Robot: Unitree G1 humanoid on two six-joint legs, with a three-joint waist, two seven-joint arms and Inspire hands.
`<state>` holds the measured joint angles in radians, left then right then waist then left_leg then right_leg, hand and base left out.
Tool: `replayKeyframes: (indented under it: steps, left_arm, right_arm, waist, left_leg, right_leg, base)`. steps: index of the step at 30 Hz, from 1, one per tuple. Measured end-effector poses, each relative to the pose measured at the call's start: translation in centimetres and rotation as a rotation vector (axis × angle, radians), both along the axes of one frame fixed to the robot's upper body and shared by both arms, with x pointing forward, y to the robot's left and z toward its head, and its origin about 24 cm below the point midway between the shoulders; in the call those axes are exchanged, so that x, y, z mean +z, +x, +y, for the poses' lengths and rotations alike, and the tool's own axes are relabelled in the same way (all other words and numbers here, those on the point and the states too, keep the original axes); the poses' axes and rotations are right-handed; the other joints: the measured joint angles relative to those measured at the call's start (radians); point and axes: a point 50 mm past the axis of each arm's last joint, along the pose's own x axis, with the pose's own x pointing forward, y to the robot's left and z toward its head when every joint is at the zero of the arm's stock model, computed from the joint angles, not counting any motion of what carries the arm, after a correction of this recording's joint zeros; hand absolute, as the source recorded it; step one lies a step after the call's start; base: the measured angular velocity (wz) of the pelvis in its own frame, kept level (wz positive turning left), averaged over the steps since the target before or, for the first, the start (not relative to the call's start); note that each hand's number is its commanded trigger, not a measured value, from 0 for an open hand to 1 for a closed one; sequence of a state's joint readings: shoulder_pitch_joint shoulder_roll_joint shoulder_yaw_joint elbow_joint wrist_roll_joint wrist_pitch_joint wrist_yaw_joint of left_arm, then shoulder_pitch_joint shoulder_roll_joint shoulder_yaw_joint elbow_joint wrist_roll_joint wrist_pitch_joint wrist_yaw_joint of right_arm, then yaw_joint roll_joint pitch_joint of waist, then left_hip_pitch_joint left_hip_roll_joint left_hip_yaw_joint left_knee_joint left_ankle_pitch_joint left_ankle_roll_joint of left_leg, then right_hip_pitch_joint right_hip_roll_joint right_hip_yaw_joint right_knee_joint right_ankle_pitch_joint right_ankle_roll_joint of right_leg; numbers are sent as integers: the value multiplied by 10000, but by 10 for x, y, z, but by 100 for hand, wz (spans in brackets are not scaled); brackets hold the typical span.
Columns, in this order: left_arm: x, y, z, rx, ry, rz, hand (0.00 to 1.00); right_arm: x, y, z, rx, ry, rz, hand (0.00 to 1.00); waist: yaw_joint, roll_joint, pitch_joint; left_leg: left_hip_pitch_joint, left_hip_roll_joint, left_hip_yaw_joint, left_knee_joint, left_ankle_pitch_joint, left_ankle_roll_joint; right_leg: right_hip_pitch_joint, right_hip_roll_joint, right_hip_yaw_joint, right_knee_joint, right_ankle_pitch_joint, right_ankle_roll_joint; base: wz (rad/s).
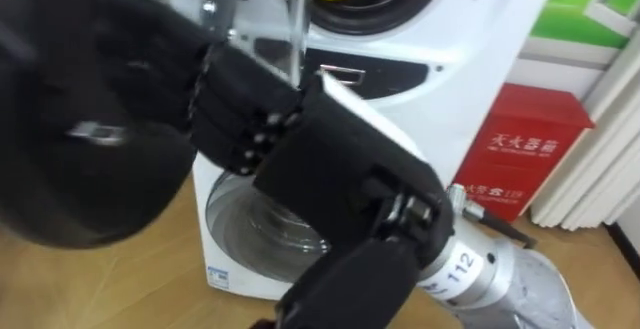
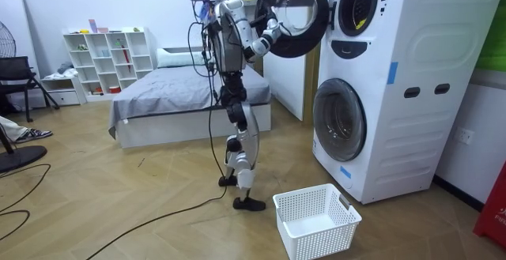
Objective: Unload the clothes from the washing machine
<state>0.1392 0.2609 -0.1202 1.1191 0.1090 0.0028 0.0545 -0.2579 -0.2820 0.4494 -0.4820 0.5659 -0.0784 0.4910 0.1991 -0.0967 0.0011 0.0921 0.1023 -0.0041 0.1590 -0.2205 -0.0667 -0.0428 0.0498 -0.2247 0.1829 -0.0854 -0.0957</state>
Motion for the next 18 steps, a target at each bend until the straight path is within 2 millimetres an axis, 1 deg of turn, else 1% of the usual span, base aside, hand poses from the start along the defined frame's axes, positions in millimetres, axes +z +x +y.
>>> replayKeyframes:
  steps: [6, 8, 11, 15, 18]
  left_arm:
    - [0, 1, -2, -1, -57, -54, 0]
    - [0, 2, -2, 29, -127, -95, 0]
    - [-1, 1, -2, 143, -284, -86, 0]
    - [-1, 2, -3, 292, -384, -128, 0]
    - [-1, 2, -3, 293, -402, -132, 0]
  right_arm:
    - [1, 1, 3, -43, -503, -417, 0]
    - [0, 0, 3, -39, -685, -544, 0]
    - [-1, 0, 3, -47, -821, -641, 0]
    - [-2, 1, 4, -46, -939, -512, 0]
    - [-4, 1, 4, -42, -1051, -438, 0]
  waist:
    - [128, 79, 59]
    - [253, 111, 83]
    - [266, 135, 102]
    - [267, 119, 103]
    - [263, 117, 104]
  left_leg:
    - [43, -28, 5, -86, 1, 10]
    - [49, -50, 5, -81, 2, 12]
    - [48, -96, 5, -80, 4, 15]
    - [50, -121, 13, -82, 4, 16]
    - [55, -113, 169, -77, 4, 16]
  right_leg:
    - [23, -49, -31, 17, -147, 75]
    - [22, -70, -31, 15, -182, 105]
    - [52, -130, -76, 15, -223, 153]
    - [66, -166, -86, 15, -236, 177]
    - [66, -160, -55, 6, -242, 188]
  base:
    - [5]
    - [0]
    - [7]
    - [1]
    - [-1]
